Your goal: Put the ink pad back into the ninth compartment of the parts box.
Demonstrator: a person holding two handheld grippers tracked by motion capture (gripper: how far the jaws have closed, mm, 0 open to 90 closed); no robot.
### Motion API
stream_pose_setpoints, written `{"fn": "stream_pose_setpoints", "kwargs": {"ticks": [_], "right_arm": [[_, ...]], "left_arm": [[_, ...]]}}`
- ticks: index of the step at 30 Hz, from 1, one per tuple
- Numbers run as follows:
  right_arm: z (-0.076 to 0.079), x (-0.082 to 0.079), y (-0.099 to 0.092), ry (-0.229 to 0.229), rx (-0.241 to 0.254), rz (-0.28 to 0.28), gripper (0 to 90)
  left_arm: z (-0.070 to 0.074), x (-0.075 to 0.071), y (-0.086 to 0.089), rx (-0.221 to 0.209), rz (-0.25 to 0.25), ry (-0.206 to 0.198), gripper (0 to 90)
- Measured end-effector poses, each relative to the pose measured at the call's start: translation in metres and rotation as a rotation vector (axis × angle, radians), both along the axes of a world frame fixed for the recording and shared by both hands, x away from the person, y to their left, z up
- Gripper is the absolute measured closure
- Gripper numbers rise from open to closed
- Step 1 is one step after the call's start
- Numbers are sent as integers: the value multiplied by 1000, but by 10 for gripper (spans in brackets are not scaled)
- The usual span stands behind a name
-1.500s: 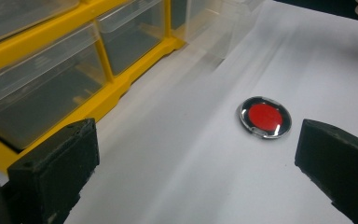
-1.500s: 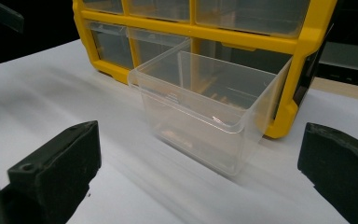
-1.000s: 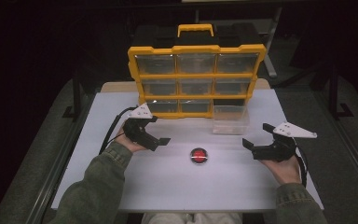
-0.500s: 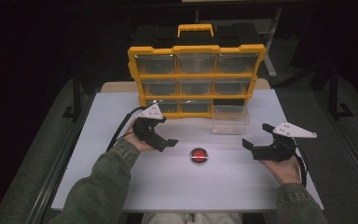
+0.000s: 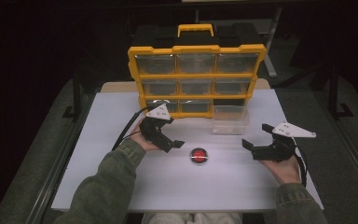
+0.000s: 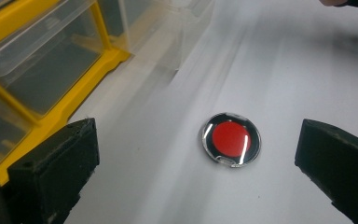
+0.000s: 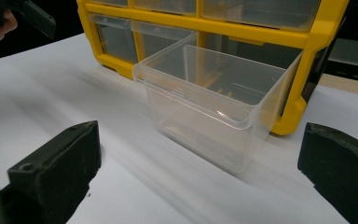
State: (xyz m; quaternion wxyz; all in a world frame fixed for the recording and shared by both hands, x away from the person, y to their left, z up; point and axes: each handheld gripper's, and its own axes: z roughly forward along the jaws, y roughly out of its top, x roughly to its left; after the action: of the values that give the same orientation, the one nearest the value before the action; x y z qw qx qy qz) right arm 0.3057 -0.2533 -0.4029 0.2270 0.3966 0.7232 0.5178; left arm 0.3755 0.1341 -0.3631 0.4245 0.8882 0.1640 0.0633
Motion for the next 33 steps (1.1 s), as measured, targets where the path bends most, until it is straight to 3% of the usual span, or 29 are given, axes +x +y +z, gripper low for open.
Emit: {"fn": "stream_pose_setpoints", "kwargs": {"ticks": [7,19,33], "right_arm": [[0,0,0,0,2,2,0],[0,0,0,1,-1,7,0],[-1,1,1,6,-5,13,0]], "left_arm": [[-1,1,-16,16,-33,3,0],[-11,5,-30,66,-63,24,0],[-24,2,-49,129,-108,22,0]]}}
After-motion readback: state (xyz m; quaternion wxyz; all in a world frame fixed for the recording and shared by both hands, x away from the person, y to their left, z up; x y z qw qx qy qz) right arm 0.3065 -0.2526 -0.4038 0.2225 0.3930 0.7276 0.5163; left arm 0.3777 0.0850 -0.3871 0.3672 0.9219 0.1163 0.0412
